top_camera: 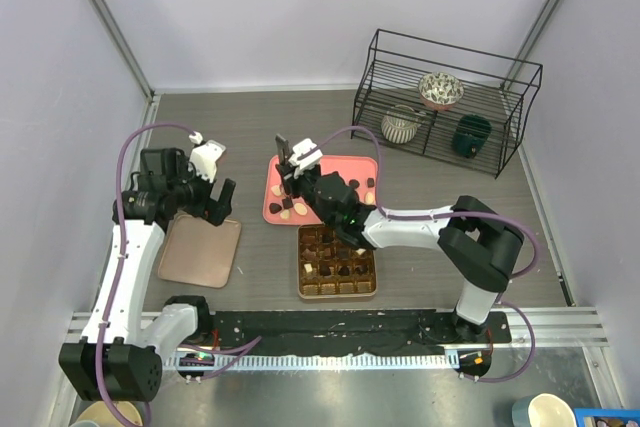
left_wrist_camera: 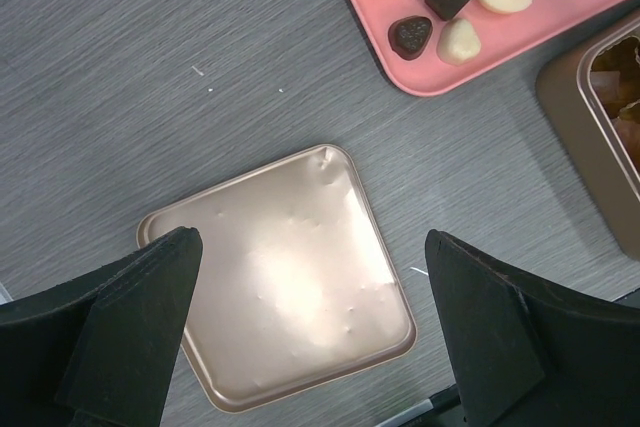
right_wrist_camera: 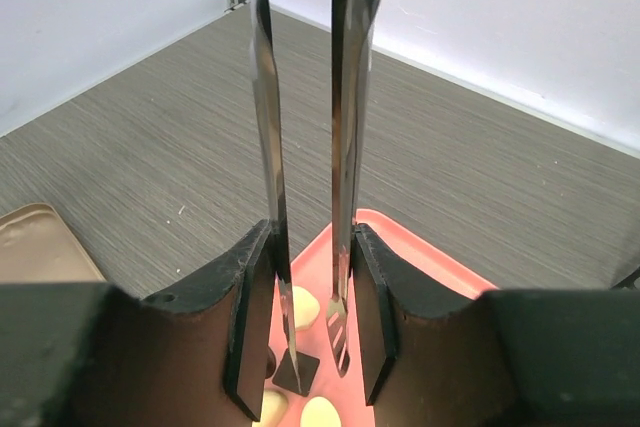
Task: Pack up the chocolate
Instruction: Pick up the fake chocolate from the plate.
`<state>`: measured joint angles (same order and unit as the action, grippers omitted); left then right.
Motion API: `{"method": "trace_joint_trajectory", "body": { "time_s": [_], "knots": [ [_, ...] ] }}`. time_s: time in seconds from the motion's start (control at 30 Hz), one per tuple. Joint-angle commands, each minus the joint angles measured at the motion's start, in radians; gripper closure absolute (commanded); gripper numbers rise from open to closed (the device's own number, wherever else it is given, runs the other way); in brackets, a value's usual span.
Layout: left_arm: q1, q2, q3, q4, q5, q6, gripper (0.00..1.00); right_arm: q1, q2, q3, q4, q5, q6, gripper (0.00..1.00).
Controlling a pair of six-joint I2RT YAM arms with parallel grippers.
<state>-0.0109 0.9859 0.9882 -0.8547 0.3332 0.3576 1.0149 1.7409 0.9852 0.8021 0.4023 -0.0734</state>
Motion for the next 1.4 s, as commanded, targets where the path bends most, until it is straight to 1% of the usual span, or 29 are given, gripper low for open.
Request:
{"method": "trace_joint_trajectory", "body": {
  "time_s": [0.0, 0.37, 0.57, 0.8, 1.03, 1.17, 1.37],
  "knots": [
    [0.008, -0.026, -0.002, 0.014, 0.017, 0.029, 0.00, 0.008, 0.014, -0.003, 0.100, 0.035, 0.014, 0.60],
    [0.006, -0.027, -0.006, 0.025, 0.021, 0.037, 0.00, 0.013, 0.058, 0.006, 0.155, 0.029, 0.014, 0.61],
    [0.006, -0.013, 0.000, 0.060, 0.018, 0.015, 0.00, 0.014, 0.057, 0.023, 0.146, 0.017, 0.000, 0.62],
    [0.006, -0.015, -0.008, 0.063, 0.018, 0.014, 0.00, 0.017, 0.060, 0.030, 0.149, 0.003, -0.003, 0.62],
    [0.006, -0.021, -0.014, 0.062, 0.016, 0.015, 0.00, 0.019, 0.054, 0.033, 0.189, 0.007, -0.012, 0.62],
    [0.006, -0.024, -0.013, 0.062, 0.024, 0.015, 0.00, 0.019, 0.080, 0.041, 0.207, 0.015, -0.012, 0.59],
    [0.006, -0.032, -0.014, 0.055, 0.017, 0.023, 0.00, 0.019, 0.111, 0.038, 0.233, 0.029, -0.009, 0.58]
  ]
}}
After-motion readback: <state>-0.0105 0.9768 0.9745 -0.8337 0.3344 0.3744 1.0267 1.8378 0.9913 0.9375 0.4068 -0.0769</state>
